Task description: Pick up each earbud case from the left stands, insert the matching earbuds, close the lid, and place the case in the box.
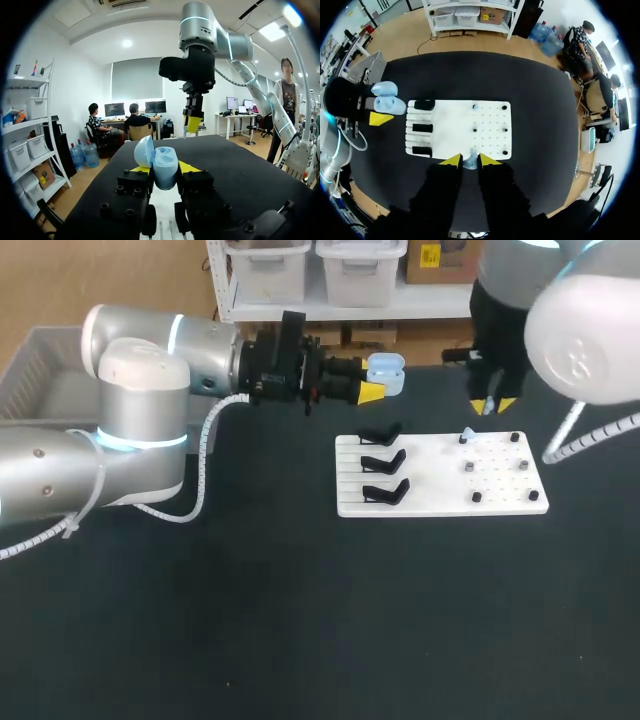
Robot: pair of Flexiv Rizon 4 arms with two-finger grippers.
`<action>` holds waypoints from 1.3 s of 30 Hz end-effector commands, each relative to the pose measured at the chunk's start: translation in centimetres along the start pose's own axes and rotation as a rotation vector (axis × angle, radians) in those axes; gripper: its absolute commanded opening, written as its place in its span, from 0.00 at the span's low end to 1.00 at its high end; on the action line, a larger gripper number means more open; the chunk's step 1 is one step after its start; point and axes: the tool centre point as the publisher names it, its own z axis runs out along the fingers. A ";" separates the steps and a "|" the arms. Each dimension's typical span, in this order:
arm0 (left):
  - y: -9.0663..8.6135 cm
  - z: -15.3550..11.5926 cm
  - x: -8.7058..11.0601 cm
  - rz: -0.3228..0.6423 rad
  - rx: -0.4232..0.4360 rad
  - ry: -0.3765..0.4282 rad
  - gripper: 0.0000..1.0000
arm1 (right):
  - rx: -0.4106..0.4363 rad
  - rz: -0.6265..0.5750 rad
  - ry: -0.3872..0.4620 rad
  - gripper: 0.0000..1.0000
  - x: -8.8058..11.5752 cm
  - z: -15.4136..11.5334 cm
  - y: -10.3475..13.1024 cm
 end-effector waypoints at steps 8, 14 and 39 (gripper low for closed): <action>-0.2 0.0 0.1 0.003 -0.005 -0.003 0.00 | 0.002 0.003 -0.020 0.00 0.5 -0.1 -0.1; -0.2 0.0 0.1 0.003 -0.005 -0.003 0.00 | 0.002 0.003 -0.020 0.00 0.5 -0.1 -0.1; -2.3 1.7 0.5 0.013 -0.001 -0.017 0.00 | -0.005 0.403 -0.002 0.00 -2.0 -3.7 3.5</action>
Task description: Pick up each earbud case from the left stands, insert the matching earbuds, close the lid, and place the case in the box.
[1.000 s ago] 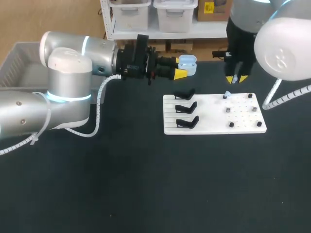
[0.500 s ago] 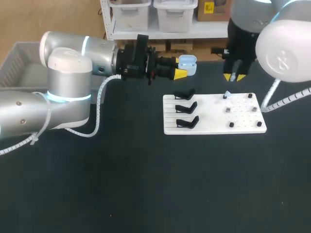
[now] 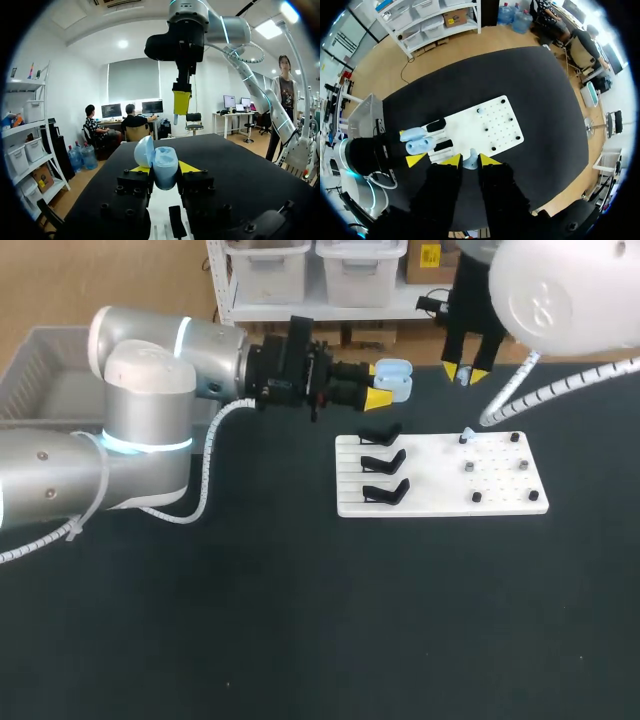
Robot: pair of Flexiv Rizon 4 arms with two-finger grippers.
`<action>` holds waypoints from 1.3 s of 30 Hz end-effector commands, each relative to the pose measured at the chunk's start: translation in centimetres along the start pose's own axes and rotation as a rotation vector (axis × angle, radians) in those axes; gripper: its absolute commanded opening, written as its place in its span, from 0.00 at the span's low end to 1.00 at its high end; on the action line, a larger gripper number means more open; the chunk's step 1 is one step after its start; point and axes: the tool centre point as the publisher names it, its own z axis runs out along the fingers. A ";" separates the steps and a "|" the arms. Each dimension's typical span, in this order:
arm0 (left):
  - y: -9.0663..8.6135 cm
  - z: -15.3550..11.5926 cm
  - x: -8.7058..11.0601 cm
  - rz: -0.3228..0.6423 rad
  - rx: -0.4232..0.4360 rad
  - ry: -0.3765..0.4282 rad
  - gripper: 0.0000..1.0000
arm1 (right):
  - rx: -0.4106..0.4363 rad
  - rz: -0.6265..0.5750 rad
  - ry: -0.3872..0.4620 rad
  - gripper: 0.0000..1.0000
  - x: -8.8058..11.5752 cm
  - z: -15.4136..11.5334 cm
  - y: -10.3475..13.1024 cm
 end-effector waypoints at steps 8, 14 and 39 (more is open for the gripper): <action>-1.6 0.1 0.7 -0.013 -0.043 -0.031 0.00 | -0.016 0.068 0.040 0.00 0.4 -0.6 0.7; -1.8 0.3 0.6 -0.005 -0.041 -0.032 0.00 | -0.007 0.085 0.048 0.00 0.7 -0.6 1.5; -1.9 0.4 0.4 0.007 -0.027 -0.035 0.00 | 0.000 0.087 0.055 0.00 1.2 -0.3 2.4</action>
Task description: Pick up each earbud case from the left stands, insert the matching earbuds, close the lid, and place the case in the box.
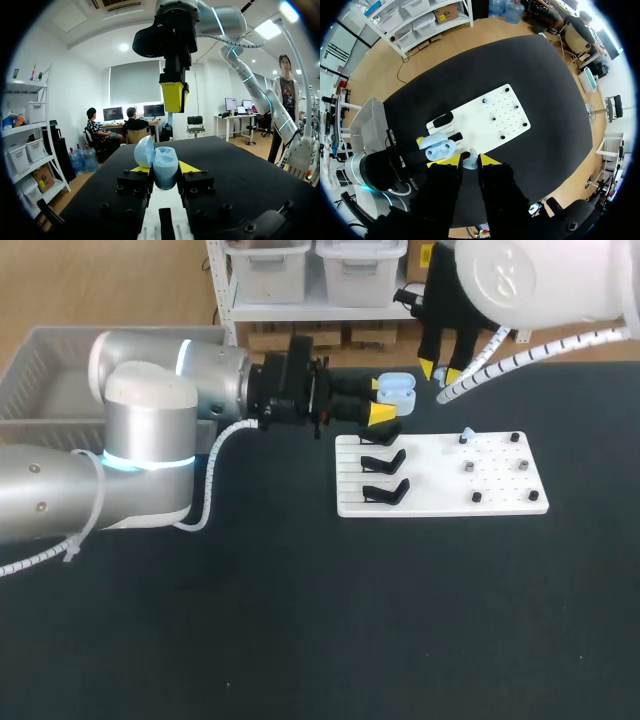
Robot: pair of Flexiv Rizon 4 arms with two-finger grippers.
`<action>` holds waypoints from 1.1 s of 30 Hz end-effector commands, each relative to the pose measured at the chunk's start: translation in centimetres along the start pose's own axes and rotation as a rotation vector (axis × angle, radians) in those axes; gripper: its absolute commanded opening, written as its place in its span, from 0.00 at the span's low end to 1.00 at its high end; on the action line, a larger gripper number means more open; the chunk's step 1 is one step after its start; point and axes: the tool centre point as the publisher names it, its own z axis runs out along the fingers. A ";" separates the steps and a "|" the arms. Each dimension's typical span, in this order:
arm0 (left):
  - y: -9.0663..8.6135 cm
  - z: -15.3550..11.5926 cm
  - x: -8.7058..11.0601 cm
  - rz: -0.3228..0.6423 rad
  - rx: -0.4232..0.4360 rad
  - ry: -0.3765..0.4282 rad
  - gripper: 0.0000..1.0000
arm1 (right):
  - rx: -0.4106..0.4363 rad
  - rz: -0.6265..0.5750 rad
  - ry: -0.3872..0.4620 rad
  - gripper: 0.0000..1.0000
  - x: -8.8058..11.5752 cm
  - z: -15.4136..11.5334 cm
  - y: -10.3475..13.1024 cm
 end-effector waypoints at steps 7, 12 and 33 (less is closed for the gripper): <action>-0.1 0.0 0.1 0.003 -0.003 -0.003 0.00 | -0.001 0.001 -0.002 0.00 0.0 0.0 -0.1; -0.1 0.0 0.1 0.003 -0.003 -0.003 0.00 | -0.020 0.044 -0.063 0.00 -0.1 -0.3 0.8; -0.1 0.0 0.1 0.003 -0.003 -0.003 0.00 | 0.083 0.050 -0.072 0.00 1.0 0.9 4.2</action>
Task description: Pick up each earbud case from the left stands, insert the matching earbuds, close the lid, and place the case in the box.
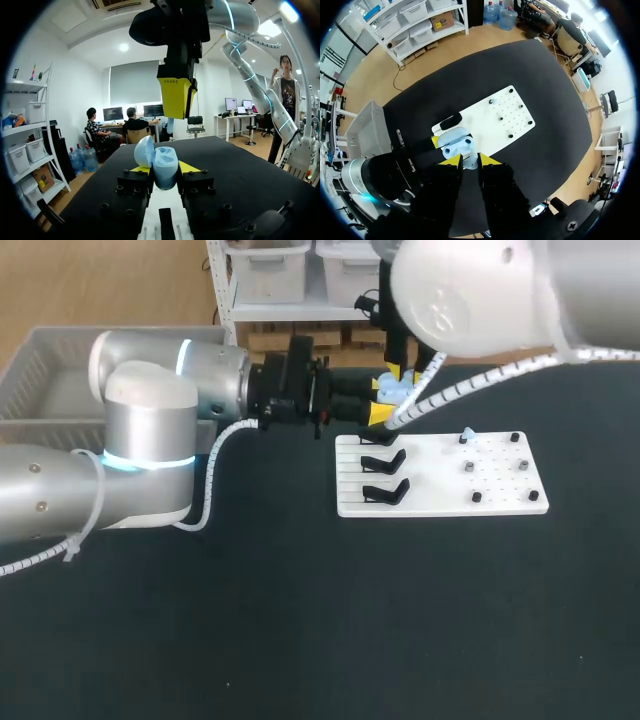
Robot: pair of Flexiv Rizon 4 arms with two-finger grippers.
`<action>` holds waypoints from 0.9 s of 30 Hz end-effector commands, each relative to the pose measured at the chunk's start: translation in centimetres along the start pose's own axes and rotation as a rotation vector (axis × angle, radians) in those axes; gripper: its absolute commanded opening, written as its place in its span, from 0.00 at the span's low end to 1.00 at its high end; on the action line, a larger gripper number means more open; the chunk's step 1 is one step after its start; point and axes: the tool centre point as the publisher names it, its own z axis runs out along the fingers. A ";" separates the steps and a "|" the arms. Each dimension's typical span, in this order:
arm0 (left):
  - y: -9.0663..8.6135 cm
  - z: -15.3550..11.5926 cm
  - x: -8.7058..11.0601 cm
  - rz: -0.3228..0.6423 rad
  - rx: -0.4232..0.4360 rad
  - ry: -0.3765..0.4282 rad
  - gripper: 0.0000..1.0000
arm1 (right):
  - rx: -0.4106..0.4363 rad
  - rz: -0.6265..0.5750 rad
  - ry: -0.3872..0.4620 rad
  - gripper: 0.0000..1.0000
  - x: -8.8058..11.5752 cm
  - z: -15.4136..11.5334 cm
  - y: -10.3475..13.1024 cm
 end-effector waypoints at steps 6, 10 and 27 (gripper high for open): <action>-0.1 0.0 0.1 0.003 -0.003 -0.003 0.00 | 0.038 0.027 0.020 0.00 -0.3 0.2 0.7; -0.1 0.0 0.1 0.003 -0.003 -0.003 0.00 | 0.042 0.027 0.024 0.00 -0.2 0.6 0.9; -0.1 0.0 0.1 0.003 -0.003 -0.003 0.00 | 0.046 0.038 0.027 0.00 -0.4 1.9 1.0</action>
